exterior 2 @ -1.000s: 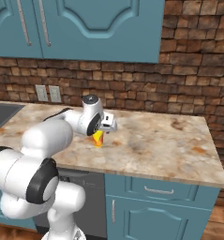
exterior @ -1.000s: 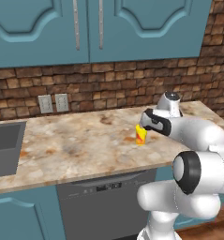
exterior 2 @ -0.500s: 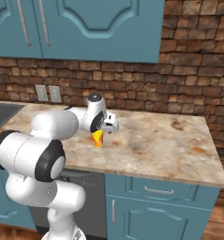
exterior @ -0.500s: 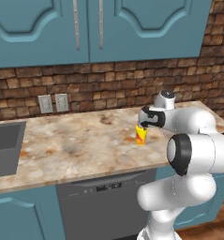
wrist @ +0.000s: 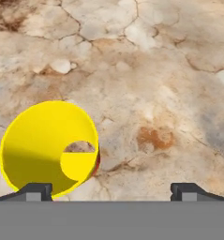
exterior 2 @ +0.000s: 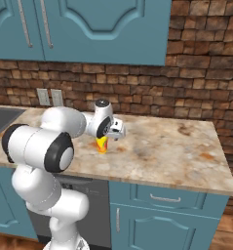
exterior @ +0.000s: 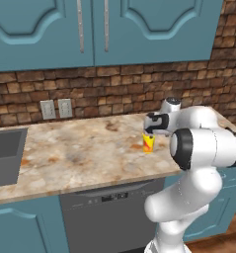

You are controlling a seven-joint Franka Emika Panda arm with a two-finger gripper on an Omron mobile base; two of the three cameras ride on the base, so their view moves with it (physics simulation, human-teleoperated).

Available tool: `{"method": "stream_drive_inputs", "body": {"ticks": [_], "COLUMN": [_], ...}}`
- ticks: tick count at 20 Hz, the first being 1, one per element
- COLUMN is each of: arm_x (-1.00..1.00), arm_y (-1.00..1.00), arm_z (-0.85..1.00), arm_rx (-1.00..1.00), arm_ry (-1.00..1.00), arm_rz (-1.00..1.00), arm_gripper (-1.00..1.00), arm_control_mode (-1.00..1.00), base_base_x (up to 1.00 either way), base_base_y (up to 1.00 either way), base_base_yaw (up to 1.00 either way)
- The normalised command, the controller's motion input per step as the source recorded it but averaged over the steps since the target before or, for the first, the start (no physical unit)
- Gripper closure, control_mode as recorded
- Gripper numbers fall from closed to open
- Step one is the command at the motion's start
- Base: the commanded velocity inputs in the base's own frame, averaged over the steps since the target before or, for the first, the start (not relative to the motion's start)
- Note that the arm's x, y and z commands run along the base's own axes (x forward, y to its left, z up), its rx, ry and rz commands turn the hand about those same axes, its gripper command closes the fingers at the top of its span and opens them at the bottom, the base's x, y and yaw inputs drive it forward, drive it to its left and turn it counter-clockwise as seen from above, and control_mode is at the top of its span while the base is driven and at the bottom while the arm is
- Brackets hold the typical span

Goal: Place the pitcher and cup on the dining counter for serving.

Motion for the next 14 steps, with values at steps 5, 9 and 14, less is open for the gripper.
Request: {"method": "stream_drive_inputs", "body": {"ticks": [5,9,14], "arm_x": [0.20,0.07,0.04], "arm_y": [0.00,0.00,0.00], "arm_z": [-0.12,0.00,0.02], "arm_rx": [0.00,0.00,0.00], "arm_ry": [0.01,0.00,0.00], "arm_rz": [0.00,0.00,0.00], "arm_gripper": [-1.00,-1.00,-1.00], "arm_control_mode": [-1.00,-1.00,-1.00], "base_base_x": [0.00,0.00,0.00], "base_base_y": [0.00,0.00,0.00], "base_base_yaw": [0.00,0.00,0.00]}}
